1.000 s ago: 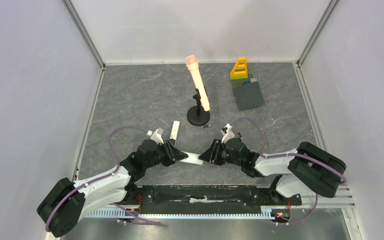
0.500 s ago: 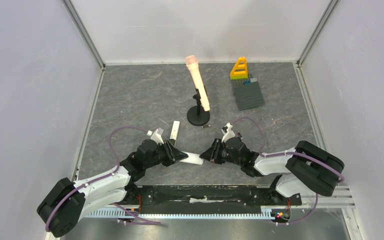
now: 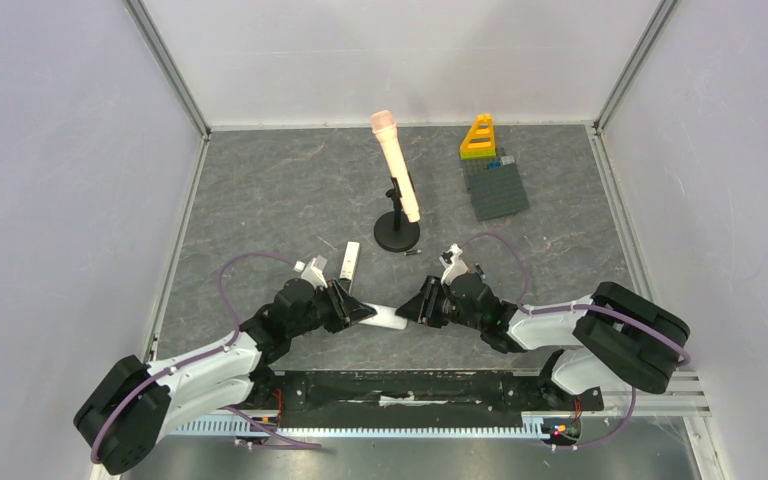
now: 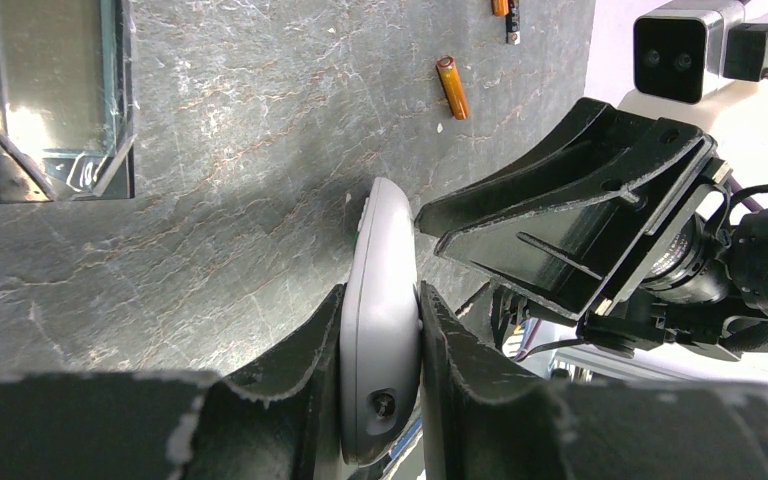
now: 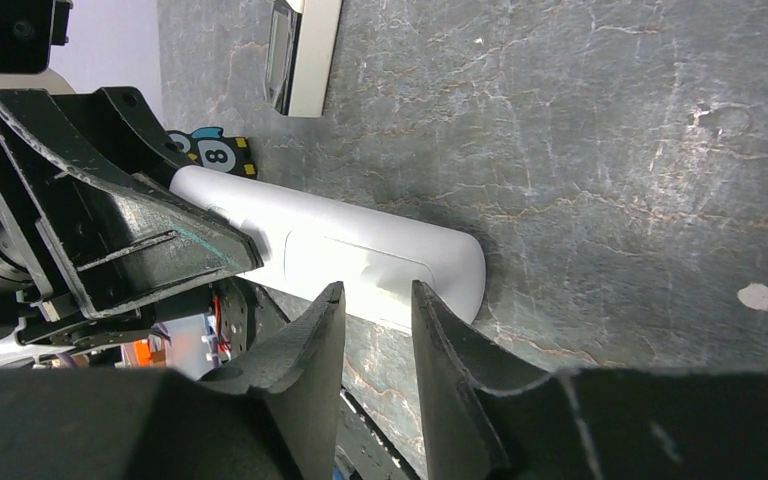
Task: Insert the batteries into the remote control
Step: Remove the battery cover from the remote control.
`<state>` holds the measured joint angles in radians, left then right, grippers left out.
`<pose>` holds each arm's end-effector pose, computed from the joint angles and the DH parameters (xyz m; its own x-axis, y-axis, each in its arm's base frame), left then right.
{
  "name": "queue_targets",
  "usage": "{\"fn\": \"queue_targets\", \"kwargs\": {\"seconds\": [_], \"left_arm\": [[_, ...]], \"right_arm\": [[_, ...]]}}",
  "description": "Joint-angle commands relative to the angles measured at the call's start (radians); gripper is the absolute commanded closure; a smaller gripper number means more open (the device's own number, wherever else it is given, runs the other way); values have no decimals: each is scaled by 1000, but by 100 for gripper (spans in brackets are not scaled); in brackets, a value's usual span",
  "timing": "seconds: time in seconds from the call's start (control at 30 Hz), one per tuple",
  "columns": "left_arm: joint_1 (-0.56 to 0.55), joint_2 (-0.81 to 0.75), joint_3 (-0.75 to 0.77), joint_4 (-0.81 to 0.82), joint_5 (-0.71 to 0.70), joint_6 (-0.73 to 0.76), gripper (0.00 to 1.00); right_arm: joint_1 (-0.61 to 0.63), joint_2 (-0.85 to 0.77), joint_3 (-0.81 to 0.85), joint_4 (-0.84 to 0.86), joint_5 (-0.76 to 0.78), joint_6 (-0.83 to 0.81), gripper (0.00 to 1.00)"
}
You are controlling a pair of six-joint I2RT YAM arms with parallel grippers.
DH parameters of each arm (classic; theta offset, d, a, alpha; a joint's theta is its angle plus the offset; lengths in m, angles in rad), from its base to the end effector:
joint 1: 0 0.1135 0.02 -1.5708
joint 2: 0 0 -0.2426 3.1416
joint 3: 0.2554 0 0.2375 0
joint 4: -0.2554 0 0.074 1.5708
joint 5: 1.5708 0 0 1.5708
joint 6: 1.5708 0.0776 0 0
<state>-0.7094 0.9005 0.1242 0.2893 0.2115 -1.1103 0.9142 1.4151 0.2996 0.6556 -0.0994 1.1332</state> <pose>0.1470 -0.1477 0.1153 -0.8544 -0.4208 -0.3047 0.0275 0.5490 -0.8353 0.1604 0.2208 0.1060 -0.8779 0.3374 -0.3398 -0.1116 0.5460 0.8303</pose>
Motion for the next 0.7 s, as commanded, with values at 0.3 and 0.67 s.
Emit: {"fn": "queue_targets", "kwargs": {"seconds": [0.3,0.67], "left_arm": [[-6,17,-29,-76,-17,29,98],[-7,16,-29,-76,-17,29,98]], "right_arm": [[5,-10,23,-3,36,-24,65],[5,30,7,66,-25,23,65]]}}
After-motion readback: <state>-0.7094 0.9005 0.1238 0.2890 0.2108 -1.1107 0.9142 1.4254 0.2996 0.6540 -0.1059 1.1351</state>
